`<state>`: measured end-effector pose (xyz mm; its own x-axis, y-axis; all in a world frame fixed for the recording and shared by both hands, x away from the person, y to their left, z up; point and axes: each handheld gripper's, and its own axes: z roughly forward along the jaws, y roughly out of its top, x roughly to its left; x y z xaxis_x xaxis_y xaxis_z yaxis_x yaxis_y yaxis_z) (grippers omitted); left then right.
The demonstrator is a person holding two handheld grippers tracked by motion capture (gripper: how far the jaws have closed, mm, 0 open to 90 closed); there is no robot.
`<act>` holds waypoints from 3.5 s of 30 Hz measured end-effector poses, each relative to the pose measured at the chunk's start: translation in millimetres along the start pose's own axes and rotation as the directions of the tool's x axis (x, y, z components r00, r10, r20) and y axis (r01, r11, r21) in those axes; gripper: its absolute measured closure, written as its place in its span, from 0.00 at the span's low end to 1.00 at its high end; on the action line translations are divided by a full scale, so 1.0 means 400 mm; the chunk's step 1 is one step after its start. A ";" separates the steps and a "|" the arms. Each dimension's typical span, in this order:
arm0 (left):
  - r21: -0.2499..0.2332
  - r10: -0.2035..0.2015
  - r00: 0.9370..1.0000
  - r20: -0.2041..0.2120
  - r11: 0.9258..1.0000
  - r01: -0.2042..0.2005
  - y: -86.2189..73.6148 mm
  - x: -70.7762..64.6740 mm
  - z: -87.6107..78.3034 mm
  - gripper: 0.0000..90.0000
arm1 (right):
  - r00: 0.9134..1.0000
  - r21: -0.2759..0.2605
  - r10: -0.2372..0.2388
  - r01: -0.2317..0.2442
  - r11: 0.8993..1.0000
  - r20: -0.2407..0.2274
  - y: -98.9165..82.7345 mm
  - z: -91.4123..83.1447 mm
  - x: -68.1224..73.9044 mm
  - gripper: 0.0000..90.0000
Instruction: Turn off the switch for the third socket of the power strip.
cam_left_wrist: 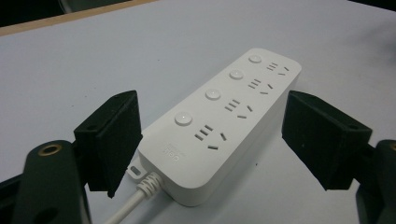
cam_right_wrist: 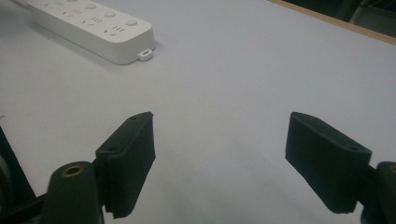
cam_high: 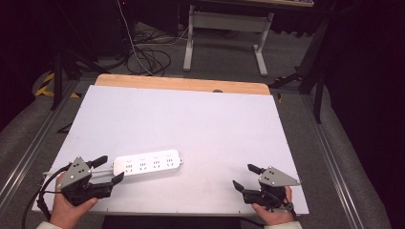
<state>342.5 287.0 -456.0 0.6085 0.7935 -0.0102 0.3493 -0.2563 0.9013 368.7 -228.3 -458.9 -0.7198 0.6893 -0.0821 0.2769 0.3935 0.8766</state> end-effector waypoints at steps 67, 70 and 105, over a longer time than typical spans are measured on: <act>0.037 0.052 0.998 0.048 0.998 -0.053 0.157 -0.054 0.091 0.28 | 1.000 0.013 -0.012 0.012 1.000 -0.021 0.000 0.007 0.005 0.30; 0.042 0.050 0.997 0.057 0.998 -0.053 0.161 -0.057 0.099 0.28 | 1.000 0.013 -0.012 0.012 1.000 -0.022 0.000 0.007 0.005 0.30; 0.142 0.080 0.990 0.115 0.985 -0.096 0.182 -0.086 0.189 0.83 | 0.999 0.020 -0.012 0.013 1.000 -0.029 -0.001 0.010 0.003 0.31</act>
<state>400.8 199.3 -422.9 0.7124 0.7016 0.0120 0.3872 -0.4073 0.8272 370.0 -225.2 -461.4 -0.7415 0.6662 -0.0791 0.2799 0.4144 0.8660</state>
